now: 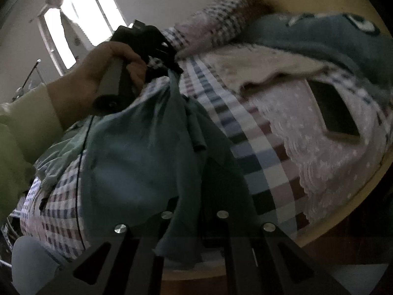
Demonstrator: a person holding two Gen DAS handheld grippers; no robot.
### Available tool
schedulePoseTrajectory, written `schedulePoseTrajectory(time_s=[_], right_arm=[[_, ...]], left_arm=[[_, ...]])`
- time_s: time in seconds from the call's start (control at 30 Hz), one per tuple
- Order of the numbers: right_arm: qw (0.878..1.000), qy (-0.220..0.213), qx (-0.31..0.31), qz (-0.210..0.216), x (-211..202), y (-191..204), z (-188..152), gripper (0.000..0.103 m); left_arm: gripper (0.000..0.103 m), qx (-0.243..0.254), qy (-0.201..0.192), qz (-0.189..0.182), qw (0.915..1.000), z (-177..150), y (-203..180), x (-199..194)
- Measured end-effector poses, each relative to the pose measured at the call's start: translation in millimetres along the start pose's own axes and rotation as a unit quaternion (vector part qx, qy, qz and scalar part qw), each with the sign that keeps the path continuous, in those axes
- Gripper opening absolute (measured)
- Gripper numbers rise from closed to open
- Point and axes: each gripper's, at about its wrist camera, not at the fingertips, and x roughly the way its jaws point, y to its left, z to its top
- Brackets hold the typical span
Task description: Fold clothes
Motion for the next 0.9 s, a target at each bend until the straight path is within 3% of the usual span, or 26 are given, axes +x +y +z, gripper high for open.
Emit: schedulePoseTrajectory(time_s=[0.23, 0.33, 0.43, 0.5, 0.53, 0.67, 0.73, 0.8, 0.9], right_arm=[[0.999, 0.025, 0.038, -0.001, 18, -24, 2, 0.011], [0.999, 0.021, 0.05, -0.01, 16, -32, 4, 0.014], [0.998, 0.013, 0.062, -0.023, 11, -40, 6, 0.017], [0.996, 0.003, 0.07, -0.057, 6, -48, 8, 0.019], [0.994, -0.002, 0.075, -0.075, 3, -52, 10, 0.019], [0.987, -0.005, 0.116, -0.112, -6, -78, 11, 0.019], [0.984, -0.009, 0.131, -0.117, -9, -85, 12, 0.019], [0.985, -0.014, 0.128, -0.116, -13, -84, 12, 0.019], [0.988, -0.026, 0.111, -0.107, -17, -75, 14, 0.02]], left_arm=[[0.005, -0.025, -0.002, 0.009, 0.9997, 6, 8, 16], [0.008, -0.028, -0.001, -0.012, 0.9995, 14, 7, 16], [0.023, -0.033, -0.015, -0.047, 0.9983, 23, 7, 6], [0.052, -0.037, -0.031, -0.073, 0.9962, 29, 11, -5], [0.057, -0.036, -0.04, -0.084, 0.995, 33, 15, -12], [0.062, -0.014, -0.067, -0.093, 0.9933, 52, 37, -45], [0.065, 0.008, -0.077, -0.087, 0.9932, 57, 56, -65], [0.076, 0.032, -0.086, -0.078, 0.9927, 57, 78, -85], [0.077, 0.063, -0.097, -0.059, 0.9916, 46, 115, -111]])
